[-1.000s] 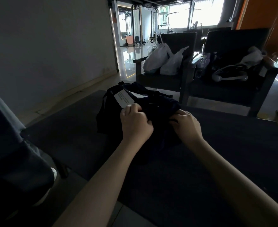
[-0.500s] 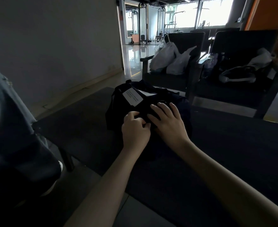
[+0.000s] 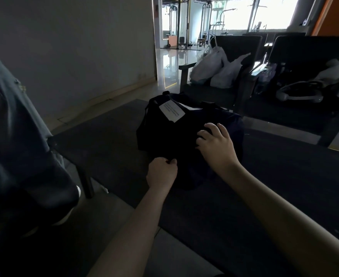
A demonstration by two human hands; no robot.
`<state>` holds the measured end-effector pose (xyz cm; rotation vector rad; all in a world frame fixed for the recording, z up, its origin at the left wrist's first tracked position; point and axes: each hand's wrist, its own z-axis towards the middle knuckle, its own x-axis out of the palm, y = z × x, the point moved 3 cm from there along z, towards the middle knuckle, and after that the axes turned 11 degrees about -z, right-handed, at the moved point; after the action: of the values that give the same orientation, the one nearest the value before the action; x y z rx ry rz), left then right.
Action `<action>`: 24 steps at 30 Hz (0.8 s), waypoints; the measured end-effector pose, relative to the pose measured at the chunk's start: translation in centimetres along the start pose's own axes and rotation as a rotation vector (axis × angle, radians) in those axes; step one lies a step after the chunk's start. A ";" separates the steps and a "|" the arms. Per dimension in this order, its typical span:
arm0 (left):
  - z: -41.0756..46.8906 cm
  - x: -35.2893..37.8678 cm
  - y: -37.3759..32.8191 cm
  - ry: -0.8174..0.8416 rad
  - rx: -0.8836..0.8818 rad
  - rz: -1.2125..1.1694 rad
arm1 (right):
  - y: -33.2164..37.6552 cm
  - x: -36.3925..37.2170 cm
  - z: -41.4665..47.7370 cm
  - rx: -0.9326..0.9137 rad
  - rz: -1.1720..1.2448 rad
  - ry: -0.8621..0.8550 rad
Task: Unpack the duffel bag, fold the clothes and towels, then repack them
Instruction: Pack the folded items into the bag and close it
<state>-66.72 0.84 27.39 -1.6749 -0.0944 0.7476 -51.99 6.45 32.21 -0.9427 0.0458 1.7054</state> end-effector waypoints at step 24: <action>0.9 2.3 3.8 0.130 -0.283 -0.137 | 3.6 1.0 -0.8 -0.082 -0.084 0.000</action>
<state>-66.66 1.65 22.91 -1.9599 -0.2295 0.5388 -54.59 5.52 29.54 -0.9916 -0.0633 1.6397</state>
